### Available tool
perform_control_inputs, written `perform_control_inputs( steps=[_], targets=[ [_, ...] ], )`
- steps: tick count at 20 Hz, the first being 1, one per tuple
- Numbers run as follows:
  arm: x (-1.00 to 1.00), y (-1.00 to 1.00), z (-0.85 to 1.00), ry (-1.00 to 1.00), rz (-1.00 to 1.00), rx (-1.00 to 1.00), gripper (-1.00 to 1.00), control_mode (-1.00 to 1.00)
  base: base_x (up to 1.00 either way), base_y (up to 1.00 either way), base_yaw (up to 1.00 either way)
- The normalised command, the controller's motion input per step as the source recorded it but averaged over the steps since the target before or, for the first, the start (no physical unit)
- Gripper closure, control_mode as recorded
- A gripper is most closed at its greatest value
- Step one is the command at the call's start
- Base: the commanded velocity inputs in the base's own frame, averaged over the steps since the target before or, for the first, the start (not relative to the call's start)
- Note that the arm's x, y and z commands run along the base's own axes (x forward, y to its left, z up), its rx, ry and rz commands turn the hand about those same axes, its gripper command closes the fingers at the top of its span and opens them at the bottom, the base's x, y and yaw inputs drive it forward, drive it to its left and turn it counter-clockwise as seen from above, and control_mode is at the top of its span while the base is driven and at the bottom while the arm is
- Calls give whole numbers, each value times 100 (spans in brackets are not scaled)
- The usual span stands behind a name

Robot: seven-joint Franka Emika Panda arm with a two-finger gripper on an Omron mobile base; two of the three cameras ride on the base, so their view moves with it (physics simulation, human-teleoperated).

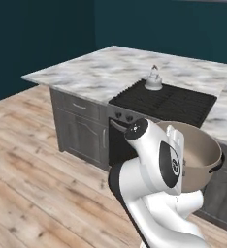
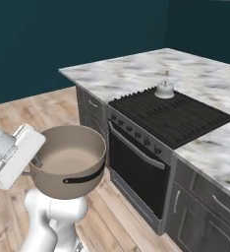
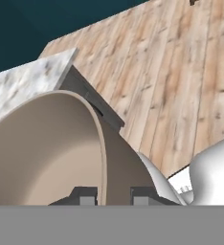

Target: Pick the kettle from the cabinet and place it on a stove burner. Then pick the pot from the counter and place it on another stove burner. Finally, turn both burners on.

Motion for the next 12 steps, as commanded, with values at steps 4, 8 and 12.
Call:
perform_control_inputs(
  steps=[4, 8, 12],
  targets=[
    [0, 0, 0, 0, 0, 0, 100, 100, 63, 1, -23],
    [0, 0, 0, 0, 0, 0, 100, 100, 67, 2, -20],
    [0, 0, 0, 0, 0, 0, 100, 100, 62, 3, -22]
  ],
)
